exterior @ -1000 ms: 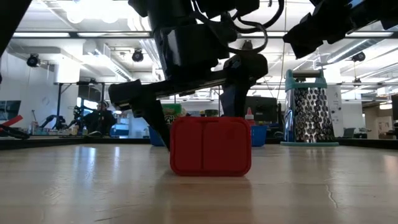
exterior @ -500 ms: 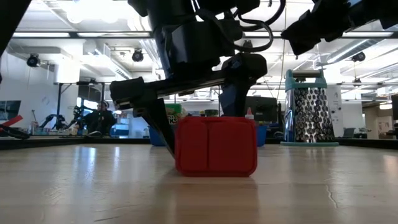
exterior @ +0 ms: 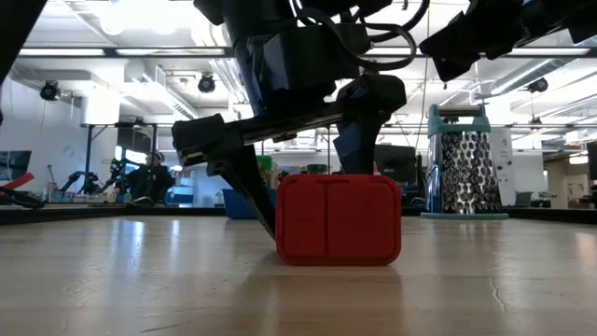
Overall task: Pick & Place Kitchen Items
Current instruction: Put the red seasoning can into the green bin
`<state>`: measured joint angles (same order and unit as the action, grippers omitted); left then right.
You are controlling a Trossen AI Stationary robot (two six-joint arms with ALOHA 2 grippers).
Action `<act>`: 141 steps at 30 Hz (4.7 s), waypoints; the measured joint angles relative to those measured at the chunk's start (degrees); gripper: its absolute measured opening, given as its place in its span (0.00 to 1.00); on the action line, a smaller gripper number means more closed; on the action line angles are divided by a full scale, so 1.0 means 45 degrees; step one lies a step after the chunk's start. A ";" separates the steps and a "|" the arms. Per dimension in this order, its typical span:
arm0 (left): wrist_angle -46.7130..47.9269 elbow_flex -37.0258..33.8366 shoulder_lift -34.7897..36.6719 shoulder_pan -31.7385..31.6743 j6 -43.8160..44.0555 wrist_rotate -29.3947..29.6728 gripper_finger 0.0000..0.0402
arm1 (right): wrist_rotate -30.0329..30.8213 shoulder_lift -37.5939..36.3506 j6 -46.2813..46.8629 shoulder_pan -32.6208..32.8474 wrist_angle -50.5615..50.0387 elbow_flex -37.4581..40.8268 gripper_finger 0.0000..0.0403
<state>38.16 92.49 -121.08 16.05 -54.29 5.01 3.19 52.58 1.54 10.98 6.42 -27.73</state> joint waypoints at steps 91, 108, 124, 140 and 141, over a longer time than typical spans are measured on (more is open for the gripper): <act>-0.1494 0.0015 0.0005 0.0117 -0.4963 -0.1909 0.94 | -0.0001 0.0001 0.0233 0.0000 0.0360 0.0010 0.02; -0.1625 0.0019 0.0005 0.0136 -0.4783 -0.1913 0.94 | -0.0001 0.0004 -0.0049 -0.0005 0.0447 0.0010 0.02; -0.0688 0.0019 -0.0019 0.0321 -0.3173 -0.1787 0.94 | 0.0378 0.0000 -0.0427 -0.0010 0.1154 0.0010 0.02; 0.0377 0.0035 -0.0039 0.0346 -0.0067 -0.1647 0.94 | 0.0669 0.0003 -0.0803 -0.0010 0.1127 0.0010 0.02; 0.0386 0.0041 -0.0039 0.0361 -0.0031 -0.1648 0.94 | 0.0669 0.0003 -0.0801 -0.0010 0.1127 0.0010 0.02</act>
<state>39.90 92.67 -121.25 17.68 -54.43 -2.40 6.20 52.59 -2.07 10.94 11.49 -27.68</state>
